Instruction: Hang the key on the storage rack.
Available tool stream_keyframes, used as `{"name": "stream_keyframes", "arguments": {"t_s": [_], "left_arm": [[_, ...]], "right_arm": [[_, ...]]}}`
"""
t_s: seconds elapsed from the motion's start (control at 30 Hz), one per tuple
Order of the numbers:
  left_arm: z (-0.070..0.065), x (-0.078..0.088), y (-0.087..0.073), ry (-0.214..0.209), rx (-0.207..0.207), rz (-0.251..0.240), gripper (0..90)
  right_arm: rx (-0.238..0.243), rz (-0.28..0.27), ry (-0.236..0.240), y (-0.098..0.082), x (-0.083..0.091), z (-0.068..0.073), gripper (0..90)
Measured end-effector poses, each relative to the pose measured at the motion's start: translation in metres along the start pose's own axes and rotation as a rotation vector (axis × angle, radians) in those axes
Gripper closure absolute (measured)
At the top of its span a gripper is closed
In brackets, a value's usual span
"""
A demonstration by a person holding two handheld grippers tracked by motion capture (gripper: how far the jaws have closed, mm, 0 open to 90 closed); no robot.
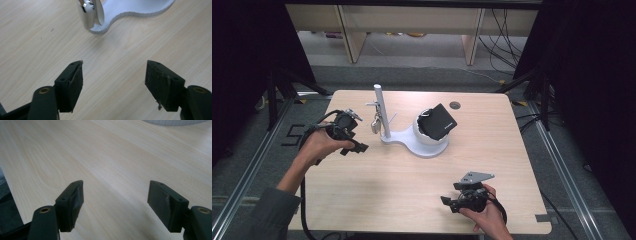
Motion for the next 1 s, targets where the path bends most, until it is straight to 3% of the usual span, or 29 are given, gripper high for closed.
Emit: {"name": "stream_keyframes", "arguments": {"t_s": [0.3,0.33,0.4,0.5,0.6,0.77,0.87,1.0], "left_arm": [[-0.020,-0.013,-0.019,-0.044,0.007,-0.048,23.6],[-0.021,-0.013,-0.020,-0.047,-0.007,-0.054,23.1],[-0.028,-0.015,-0.024,-0.060,0.016,-0.071,22.3],[-0.036,-0.018,-0.030,-0.084,0.011,-0.109,20.7],[-0.044,-0.021,-0.037,-0.107,0.018,-0.109,19.1],[-0.054,-0.027,-0.044,-0.109,0.001,-0.123,18.2],[-0.061,-0.031,-0.049,-0.103,-0.030,-0.120,18.2],[-0.069,-0.036,-0.053,-0.120,-0.040,-0.122,18.2]], "right_arm": [[-0.006,0.000,0.002,0.000,0.000,0.000,30.1],[-0.005,-0.001,0.002,0.000,-0.001,-0.001,30.2],[-0.008,-0.004,0.001,0.000,-0.001,-0.002,30.2],[-0.008,-0.008,0.001,0.001,0.000,-0.002,30.2],[-0.004,-0.008,0.006,0.001,0.000,-0.002,30.1],[-0.005,-0.006,0.007,0.000,0.000,-0.003,30.1],[-0.020,-0.010,0.008,0.001,0.000,-0.003,30.1],[-0.004,-0.012,0.008,0.001,0.000,-0.004,30.1]]}}
Point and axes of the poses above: each handheld gripper's, and its own axes: x roughly backward along the jaws, y roughly out of its top, z roughly to its left, the point moved 3 cm from there along -x, roughly forward along the jaws, and after that the axes turned 5 degrees about -z, right-handed, at the moved point
